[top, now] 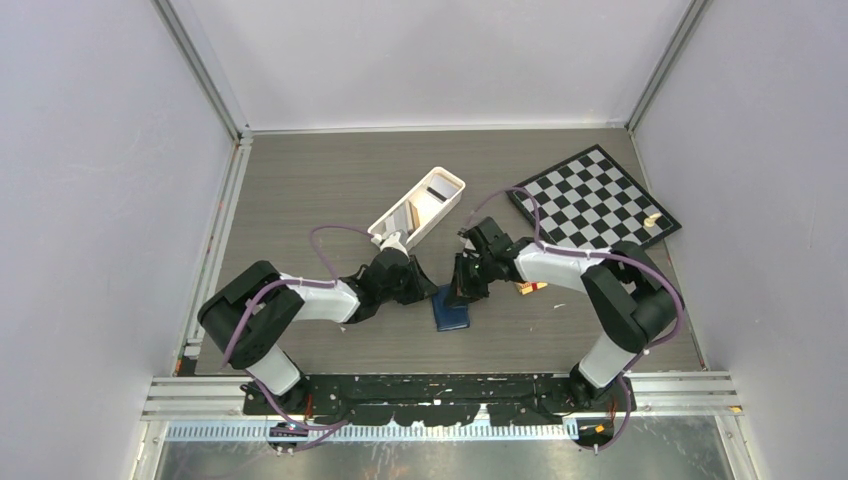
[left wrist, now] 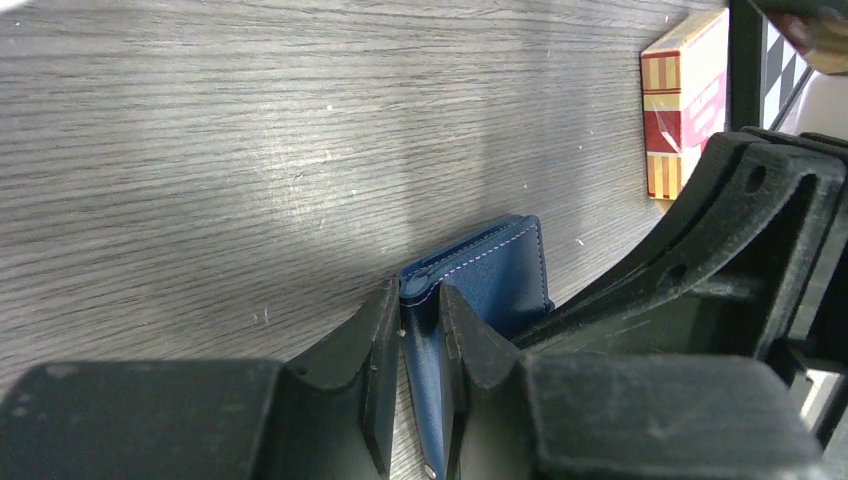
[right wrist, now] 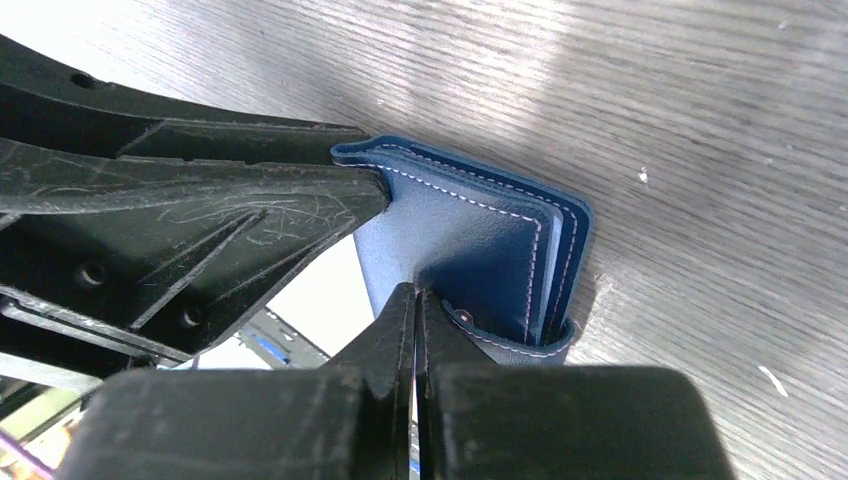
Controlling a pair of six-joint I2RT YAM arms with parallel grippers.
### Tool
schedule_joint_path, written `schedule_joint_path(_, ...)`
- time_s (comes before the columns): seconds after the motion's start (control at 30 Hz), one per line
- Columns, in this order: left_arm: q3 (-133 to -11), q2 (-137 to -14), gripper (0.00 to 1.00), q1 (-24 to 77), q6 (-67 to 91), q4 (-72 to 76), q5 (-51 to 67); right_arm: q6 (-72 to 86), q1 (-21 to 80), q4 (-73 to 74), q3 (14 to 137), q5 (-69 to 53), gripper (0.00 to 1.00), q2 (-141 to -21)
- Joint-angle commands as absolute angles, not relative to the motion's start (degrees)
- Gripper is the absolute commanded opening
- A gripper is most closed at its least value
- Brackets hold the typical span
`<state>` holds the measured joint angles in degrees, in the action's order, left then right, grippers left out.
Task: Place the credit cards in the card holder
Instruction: Close the card holder at the center of the board.
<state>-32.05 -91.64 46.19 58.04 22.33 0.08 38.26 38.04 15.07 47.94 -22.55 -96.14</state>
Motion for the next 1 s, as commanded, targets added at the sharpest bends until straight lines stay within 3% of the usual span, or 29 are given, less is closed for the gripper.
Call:
schedule_joint_path(0.0,-30.6,-92.3,0.0,47.2,55.8,16.7,-0.9,39.5,37.5,9.8,41.2,-13.4,0.0,-105.4)
schedule_joint_path(0.5,-31.4,-91.3,0.0,47.2,54.6,15.0,-1.2,48.6,34.9,-6.7,29.4,-13.6,0.01,-109.2)
schedule_joint_path(0.97,-33.4,-89.4,0.0,45.7,54.0,12.1,-0.3,52.7,32.4,-12.6,24.4,-9.9,0.0,-114.7)
